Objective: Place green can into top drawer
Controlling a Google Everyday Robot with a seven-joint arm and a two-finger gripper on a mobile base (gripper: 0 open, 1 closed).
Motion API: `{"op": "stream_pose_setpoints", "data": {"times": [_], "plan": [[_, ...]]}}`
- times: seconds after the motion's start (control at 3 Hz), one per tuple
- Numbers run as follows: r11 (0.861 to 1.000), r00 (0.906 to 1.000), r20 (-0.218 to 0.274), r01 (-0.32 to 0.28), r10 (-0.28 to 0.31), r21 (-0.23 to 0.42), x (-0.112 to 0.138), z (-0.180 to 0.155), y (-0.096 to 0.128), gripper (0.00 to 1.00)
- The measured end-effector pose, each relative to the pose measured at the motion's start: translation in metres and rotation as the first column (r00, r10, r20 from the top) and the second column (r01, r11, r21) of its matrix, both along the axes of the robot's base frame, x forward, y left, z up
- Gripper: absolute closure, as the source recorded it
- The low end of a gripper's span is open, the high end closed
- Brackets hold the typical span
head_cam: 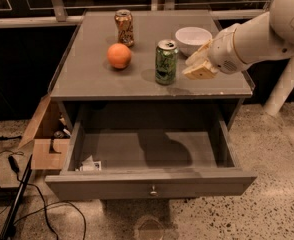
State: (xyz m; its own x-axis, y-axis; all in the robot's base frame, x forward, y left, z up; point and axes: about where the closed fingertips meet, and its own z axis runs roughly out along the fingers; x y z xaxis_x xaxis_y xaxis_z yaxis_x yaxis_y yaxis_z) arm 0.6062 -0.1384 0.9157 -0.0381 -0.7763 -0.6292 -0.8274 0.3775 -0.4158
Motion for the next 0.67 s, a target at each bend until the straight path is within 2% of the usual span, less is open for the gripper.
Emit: {"op": "stream_pose_setpoints", "data": {"times": [0.33, 0.67], "plan": [[0.999, 0.9999, 0.003, -0.012, 0.012, 0.031, 0.0089, -0.0013, 0.0088, 0.15], [0.998, 0.9997, -0.002, -0.022, 0.023, 0.064, 0.0180, -0.0045, 0.0175, 0.17]]}}
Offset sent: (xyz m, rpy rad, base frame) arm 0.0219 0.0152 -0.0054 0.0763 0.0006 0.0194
